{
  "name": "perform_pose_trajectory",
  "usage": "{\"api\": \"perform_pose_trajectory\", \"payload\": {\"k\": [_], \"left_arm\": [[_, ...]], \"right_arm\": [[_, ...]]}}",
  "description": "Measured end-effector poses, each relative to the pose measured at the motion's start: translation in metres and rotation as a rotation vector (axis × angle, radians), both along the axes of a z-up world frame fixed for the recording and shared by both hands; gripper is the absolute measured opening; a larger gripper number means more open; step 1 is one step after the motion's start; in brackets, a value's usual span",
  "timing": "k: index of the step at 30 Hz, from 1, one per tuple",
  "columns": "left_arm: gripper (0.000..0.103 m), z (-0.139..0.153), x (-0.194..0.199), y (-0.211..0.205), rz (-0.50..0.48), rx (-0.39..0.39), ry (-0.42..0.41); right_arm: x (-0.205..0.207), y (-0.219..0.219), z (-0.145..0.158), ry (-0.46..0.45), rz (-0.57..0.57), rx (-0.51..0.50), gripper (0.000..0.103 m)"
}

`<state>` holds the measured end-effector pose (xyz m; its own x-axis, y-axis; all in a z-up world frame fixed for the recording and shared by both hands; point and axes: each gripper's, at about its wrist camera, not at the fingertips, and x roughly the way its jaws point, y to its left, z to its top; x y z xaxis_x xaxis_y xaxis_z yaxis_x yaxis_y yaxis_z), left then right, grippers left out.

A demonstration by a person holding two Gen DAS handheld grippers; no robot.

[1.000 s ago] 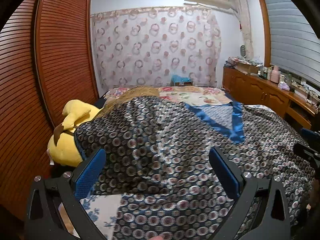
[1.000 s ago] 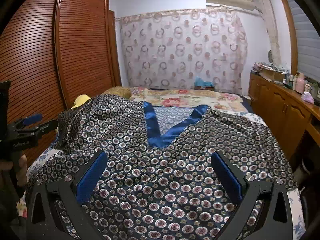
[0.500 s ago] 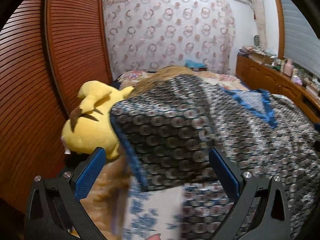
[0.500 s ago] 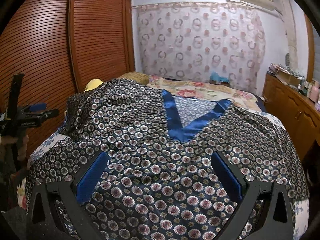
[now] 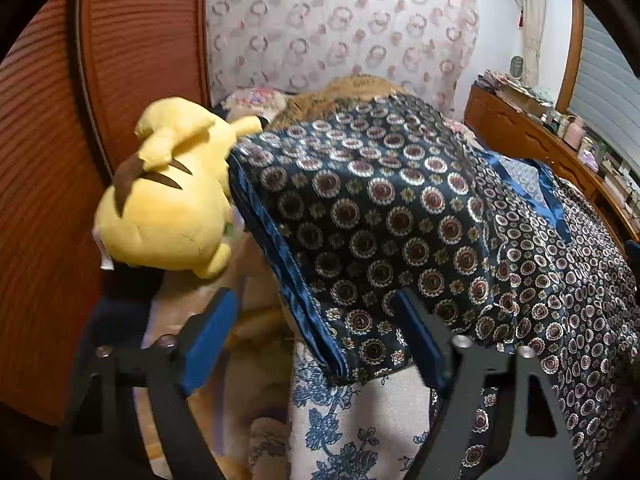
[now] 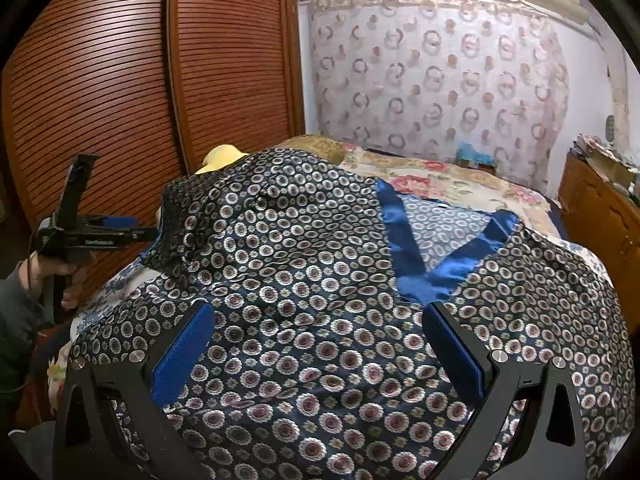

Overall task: Fold small clothes
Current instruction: 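Grasp the blue-trimmed edge of the navy robe with the left tool and lift it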

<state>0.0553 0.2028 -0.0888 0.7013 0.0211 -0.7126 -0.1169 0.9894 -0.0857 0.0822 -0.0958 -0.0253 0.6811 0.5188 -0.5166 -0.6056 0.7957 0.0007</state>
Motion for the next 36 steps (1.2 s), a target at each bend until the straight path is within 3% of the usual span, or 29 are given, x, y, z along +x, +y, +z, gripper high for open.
{"api": "perform_pose_trajectory", "payload": {"k": [2, 10, 12, 14, 18, 20, 21, 29, 36], "left_arm": [[0.071, -0.005, 0.004, 0.0, -0.01, -0.014, 0.02], [0.065, -0.02, 0.02, 0.003, -0.026, -0.055, 0.09], [0.058, -0.019, 0.021, 0.0, -0.041, -0.058, 0.089], [0.044, -0.018, 0.019, -0.001, -0.057, -0.068, 0.082], [0.033, -0.014, 0.017, -0.008, -0.063, 0.001, 0.077], [0.011, -0.013, 0.016, -0.004, -0.049, 0.037, 0.076], [0.007, -0.012, 0.015, -0.004, -0.051, 0.052, 0.074], [0.003, 0.032, -0.001, -0.013, -0.071, 0.06, -0.068], [0.003, 0.087, -0.002, -0.052, -0.177, 0.024, -0.214]], "right_arm": [[0.002, 0.005, 0.0, 0.001, 0.009, -0.01, 0.103], [0.013, 0.021, 0.001, 0.018, 0.041, -0.024, 0.103], [0.01, 0.025, 0.001, 0.016, 0.048, -0.027, 0.103], [0.009, 0.027, -0.001, 0.015, 0.054, -0.031, 0.103], [0.007, 0.023, -0.004, 0.028, 0.05, -0.027, 0.103], [0.008, 0.021, -0.006, 0.033, 0.043, -0.026, 0.103], [0.009, 0.019, -0.006, 0.034, 0.039, -0.027, 0.103], [0.01, 0.004, -0.005, 0.04, 0.0, -0.004, 0.103], [0.011, -0.015, -0.002, 0.035, -0.037, 0.014, 0.103]]}}
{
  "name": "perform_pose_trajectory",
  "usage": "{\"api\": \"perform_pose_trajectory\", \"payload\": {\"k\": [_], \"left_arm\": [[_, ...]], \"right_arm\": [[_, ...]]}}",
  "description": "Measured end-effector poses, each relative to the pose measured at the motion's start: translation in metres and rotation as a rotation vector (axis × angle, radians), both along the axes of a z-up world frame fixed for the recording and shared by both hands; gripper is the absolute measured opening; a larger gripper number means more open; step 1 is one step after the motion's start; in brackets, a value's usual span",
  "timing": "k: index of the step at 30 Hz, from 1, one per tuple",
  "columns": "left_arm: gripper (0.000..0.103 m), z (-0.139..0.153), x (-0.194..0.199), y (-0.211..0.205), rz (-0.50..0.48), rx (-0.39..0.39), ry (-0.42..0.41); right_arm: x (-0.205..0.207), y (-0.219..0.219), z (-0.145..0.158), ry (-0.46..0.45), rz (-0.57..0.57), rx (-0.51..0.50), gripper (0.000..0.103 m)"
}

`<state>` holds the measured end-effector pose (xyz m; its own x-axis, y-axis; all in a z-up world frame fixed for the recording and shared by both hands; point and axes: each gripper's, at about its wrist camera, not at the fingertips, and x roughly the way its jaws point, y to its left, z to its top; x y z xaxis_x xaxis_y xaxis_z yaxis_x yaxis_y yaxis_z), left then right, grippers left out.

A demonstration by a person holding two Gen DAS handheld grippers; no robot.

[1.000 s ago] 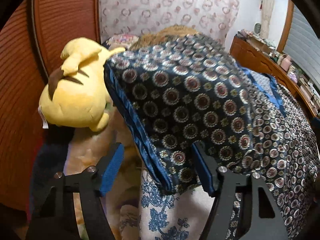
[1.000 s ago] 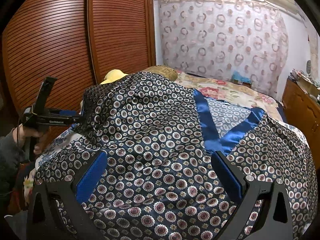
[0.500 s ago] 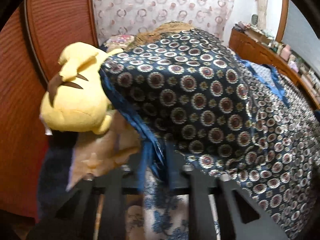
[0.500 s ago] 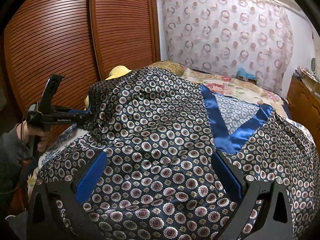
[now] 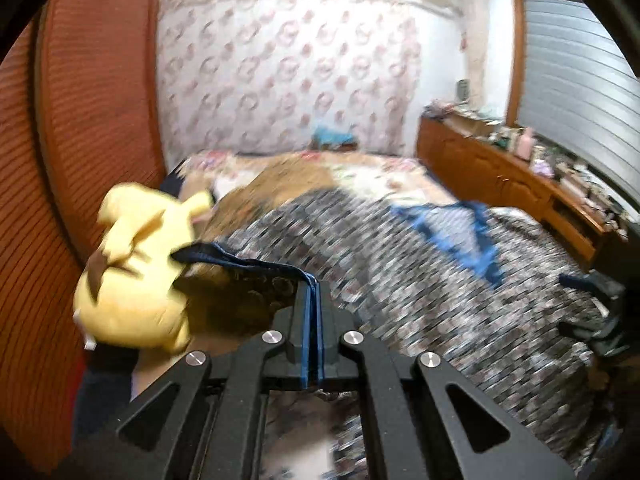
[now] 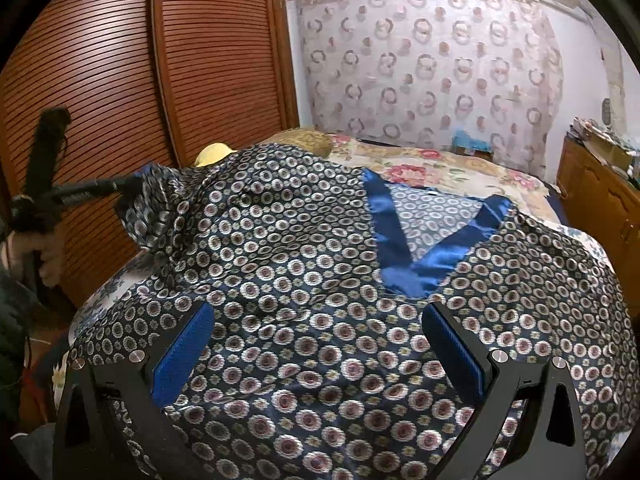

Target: Fold small clothes

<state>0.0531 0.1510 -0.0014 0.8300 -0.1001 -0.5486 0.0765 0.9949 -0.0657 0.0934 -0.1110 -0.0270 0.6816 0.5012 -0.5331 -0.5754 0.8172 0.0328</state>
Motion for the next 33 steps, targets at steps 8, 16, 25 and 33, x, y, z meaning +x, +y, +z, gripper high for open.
{"api": "perform_pose_trajectory", "payload": {"k": [8, 16, 25, 33], "left_arm": [[0.003, 0.023, 0.027, -0.066, -0.156, 0.043, -0.033], [0.022, 0.013, 0.035, -0.087, -0.168, 0.056, -0.009], [0.046, 0.023, 0.005, -0.074, -0.147, 0.037, -0.06], [0.078, 0.012, -0.016, -0.038, -0.043, 0.006, -0.077]], "right_arm": [[0.001, -0.021, 0.004, -0.002, -0.039, 0.022, 0.103], [-0.002, -0.032, -0.001, 0.01, -0.057, 0.021, 0.103], [0.004, -0.024, 0.006, 0.012, -0.047, 0.014, 0.103], [0.009, 0.008, 0.017, -0.004, 0.047, -0.031, 0.103]]}}
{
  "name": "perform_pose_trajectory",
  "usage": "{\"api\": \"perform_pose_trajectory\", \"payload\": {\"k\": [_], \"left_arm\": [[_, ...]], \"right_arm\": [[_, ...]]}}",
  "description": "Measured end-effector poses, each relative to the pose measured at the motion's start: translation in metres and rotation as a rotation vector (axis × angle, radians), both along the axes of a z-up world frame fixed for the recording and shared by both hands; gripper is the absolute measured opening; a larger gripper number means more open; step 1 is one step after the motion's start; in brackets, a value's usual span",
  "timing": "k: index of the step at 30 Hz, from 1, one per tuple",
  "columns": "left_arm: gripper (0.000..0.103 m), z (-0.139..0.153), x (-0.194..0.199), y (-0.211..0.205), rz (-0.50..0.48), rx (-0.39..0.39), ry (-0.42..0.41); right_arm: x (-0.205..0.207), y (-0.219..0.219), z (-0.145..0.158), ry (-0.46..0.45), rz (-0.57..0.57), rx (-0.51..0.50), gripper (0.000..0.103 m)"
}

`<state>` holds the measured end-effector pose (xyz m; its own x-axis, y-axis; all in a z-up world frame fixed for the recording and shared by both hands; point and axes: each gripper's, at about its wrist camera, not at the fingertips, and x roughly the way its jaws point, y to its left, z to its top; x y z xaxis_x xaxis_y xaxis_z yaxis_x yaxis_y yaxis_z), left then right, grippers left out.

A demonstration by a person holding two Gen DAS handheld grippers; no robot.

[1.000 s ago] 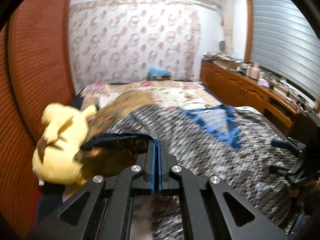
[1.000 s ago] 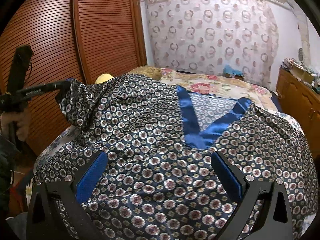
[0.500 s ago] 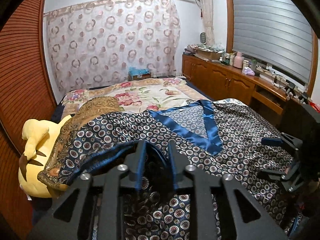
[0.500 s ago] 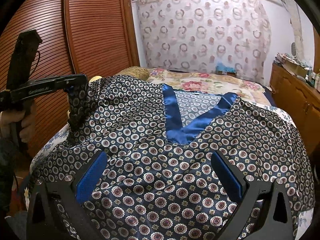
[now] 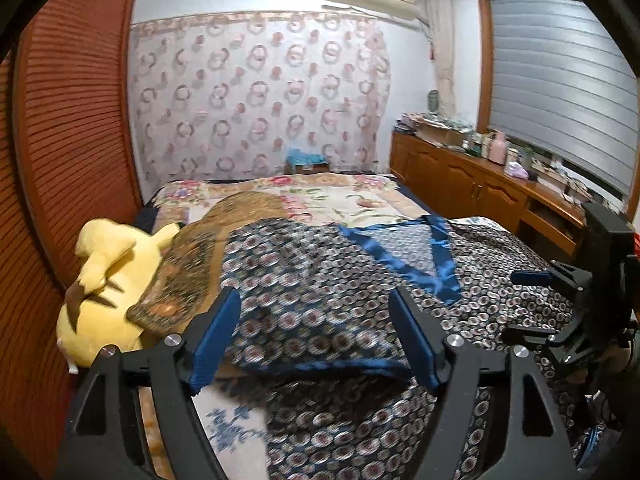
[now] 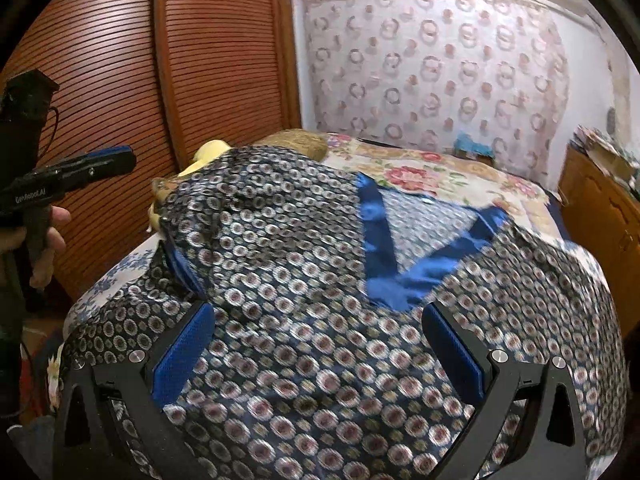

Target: Fold small clothes

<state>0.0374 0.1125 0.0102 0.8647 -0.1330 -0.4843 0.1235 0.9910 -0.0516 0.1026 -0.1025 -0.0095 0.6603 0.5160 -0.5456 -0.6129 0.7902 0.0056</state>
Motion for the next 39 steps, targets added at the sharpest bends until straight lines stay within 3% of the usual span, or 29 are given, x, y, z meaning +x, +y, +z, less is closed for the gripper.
{"api": "perform_pose_trajectory", "payload": {"k": [10, 15, 21, 25, 26, 29, 31, 32, 35, 39], "left_arm": [[0.078, -0.013, -0.025, 0.04, 0.125, -0.004, 0.0], [0.078, -0.019, -0.036, 0.059, 0.169, -0.015, 0.007], [0.078, -0.029, -0.043, 0.073, 0.197, -0.032, 0.022], [0.078, -0.034, -0.045, 0.077, 0.197, -0.034, 0.029], [0.078, -0.035, -0.045, 0.077, 0.195, -0.035, 0.031], [0.078, -0.036, -0.045, 0.076, 0.192, -0.032, 0.038], [0.078, -0.038, -0.044, 0.075, 0.188, -0.03, 0.043], [0.078, -0.039, -0.044, 0.074, 0.185, -0.029, 0.045], [0.078, -0.04, -0.043, 0.072, 0.178, -0.026, 0.048], [0.078, -0.04, -0.04, 0.068, 0.167, -0.025, 0.054]], "right_arm": [[0.021, 0.078, 0.008, -0.011, 0.184, -0.066, 0.099], [0.033, 0.122, 0.013, -0.009, 0.3, -0.084, 0.078], [0.038, 0.16, 0.014, -0.032, 0.411, -0.094, 0.073], [0.049, 0.183, -0.002, -0.016, 0.442, -0.178, 0.071], [0.053, 0.189, -0.007, -0.013, 0.443, -0.206, 0.068], [0.064, 0.2, -0.024, -0.008, 0.412, -0.327, 0.043], [0.071, 0.2, -0.03, -0.001, 0.402, -0.352, 0.036], [0.075, 0.197, -0.031, 0.001, 0.402, -0.347, 0.026], [0.082, 0.189, -0.024, 0.017, 0.396, -0.285, 0.016], [0.087, 0.166, -0.006, 0.004, 0.372, -0.163, 0.015]]}}
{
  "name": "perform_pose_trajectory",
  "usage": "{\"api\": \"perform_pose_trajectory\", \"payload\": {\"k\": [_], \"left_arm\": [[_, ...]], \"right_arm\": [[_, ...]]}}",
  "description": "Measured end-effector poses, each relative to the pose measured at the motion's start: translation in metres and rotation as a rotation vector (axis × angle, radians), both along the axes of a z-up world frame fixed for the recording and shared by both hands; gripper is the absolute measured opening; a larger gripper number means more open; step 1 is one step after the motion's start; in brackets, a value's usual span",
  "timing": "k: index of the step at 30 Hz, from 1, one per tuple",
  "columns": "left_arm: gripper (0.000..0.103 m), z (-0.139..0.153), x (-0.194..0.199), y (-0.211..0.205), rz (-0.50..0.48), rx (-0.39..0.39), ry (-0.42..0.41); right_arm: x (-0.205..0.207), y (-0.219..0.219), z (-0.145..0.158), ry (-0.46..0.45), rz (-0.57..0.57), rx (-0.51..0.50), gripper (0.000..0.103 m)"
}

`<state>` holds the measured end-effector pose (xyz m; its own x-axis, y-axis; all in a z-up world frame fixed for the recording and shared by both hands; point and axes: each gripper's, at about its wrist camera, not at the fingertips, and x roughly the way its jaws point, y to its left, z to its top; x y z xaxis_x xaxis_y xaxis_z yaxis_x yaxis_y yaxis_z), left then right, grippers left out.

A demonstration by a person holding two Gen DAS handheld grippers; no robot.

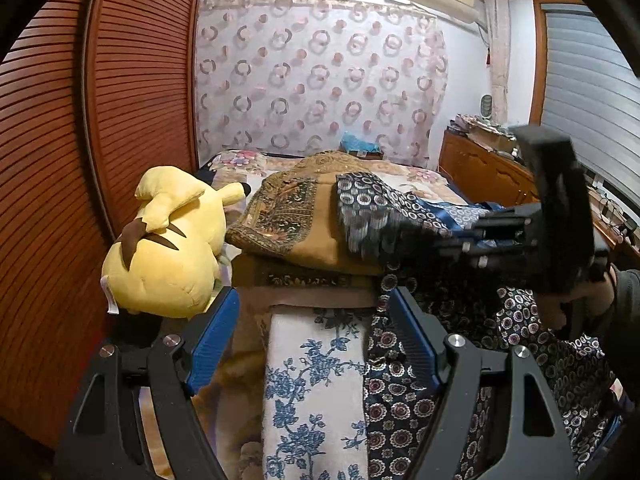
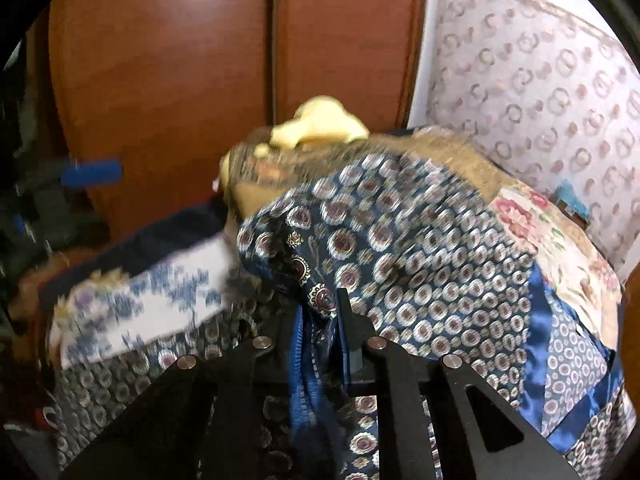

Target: Fold small clothes

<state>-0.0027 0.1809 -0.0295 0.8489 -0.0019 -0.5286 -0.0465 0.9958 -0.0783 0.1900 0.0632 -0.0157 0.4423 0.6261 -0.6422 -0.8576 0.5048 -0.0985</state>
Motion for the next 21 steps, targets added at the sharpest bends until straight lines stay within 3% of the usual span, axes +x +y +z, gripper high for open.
{"api": "perform_pose_trajectory", "payload": {"k": [4, 10, 15, 21], "left_arm": [[0.078, 0.0, 0.003, -0.005, -0.014, 0.0, 0.003], [0.078, -0.002, 0.009, -0.013, -0.038, 0.001, 0.013], [0.078, -0.005, 0.013, -0.019, -0.051, -0.005, 0.021], [0.078, -0.007, 0.019, -0.035, -0.084, -0.002, 0.032]], "right_arm": [[0.006, -0.017, 0.011, -0.024, -0.083, 0.067, 0.015], [0.039, -0.054, 0.014, -0.015, -0.325, 0.109, 0.015], [0.041, -0.072, 0.019, 0.013, -0.405, 0.113, 0.04], [0.022, -0.107, 0.024, -0.014, -0.387, 0.095, 0.052]]}}
